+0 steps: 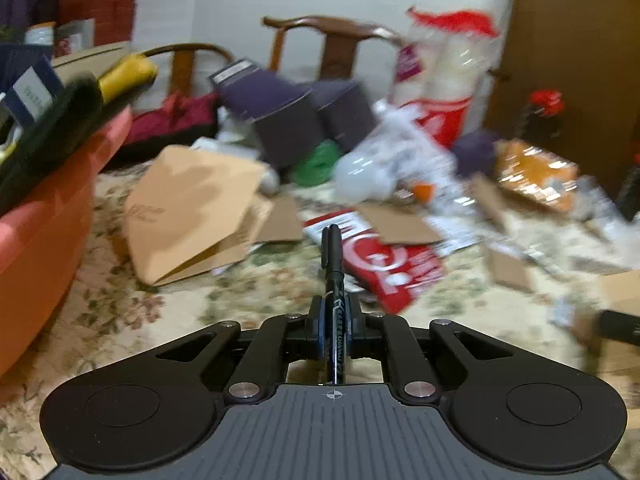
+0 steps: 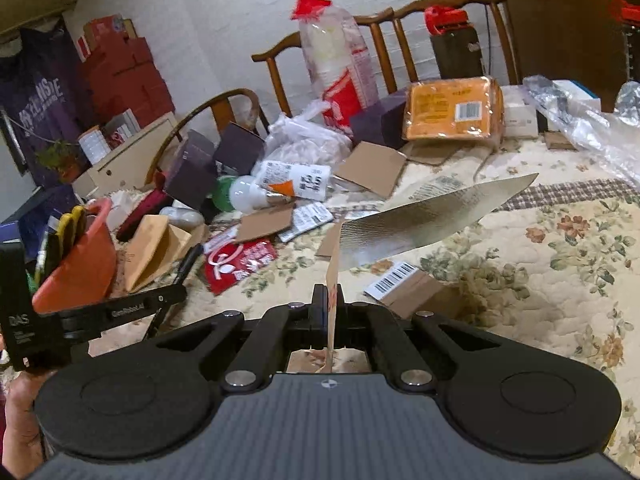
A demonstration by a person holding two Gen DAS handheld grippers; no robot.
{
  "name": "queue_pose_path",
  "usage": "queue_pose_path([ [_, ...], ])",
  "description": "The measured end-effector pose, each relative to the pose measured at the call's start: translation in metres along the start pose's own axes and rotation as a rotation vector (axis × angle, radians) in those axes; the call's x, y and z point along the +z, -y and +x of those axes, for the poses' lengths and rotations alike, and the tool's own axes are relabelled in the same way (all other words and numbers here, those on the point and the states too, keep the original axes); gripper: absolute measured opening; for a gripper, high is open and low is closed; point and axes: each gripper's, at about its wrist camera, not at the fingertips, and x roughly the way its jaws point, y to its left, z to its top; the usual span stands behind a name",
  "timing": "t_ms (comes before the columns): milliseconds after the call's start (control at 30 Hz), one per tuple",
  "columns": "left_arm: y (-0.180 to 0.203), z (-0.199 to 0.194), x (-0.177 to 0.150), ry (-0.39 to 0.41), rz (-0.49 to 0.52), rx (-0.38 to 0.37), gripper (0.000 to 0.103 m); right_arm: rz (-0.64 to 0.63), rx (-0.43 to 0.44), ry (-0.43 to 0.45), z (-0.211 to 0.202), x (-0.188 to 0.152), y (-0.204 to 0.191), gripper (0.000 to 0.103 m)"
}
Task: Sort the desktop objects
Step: 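Grasp the black marker with the left gripper while the right grips the cardboard scrap, then carry marker and cardboard over the orange basin and open both grippers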
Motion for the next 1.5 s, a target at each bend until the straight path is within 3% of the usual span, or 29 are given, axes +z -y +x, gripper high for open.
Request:
queue_pose_path([
  [200,0.040,-0.018,-0.006,0.038,0.089,-0.132,0.003,-0.020,0.007,0.005,-0.003,-0.001,-0.007,0.000],
  [333,0.065,-0.022,-0.018,0.058,0.175,-0.135,0.003,-0.021,-0.022,-0.002,0.003,-0.002,-0.004,0.000],
  [767,0.074,-0.020,-0.027,0.039,0.205,-0.156,0.004,-0.075,-0.020,-0.013,0.006,-0.010,-0.015,0.000],
  [1100,0.072,-0.038,-0.027,0.106,0.195,-0.104,0.004,-0.101,-0.016,-0.002,0.002,-0.013,-0.022,0.000],
  [1300,0.069,-0.074,-0.043,0.146,0.192,-0.067,0.004,-0.173,0.032,0.019,-0.013,-0.025,-0.053,0.000],
  [1500,0.044,-0.117,-0.056,0.188,0.170,0.020,0.004,-0.216,0.063,0.019,-0.026,-0.046,-0.082,0.000],
])
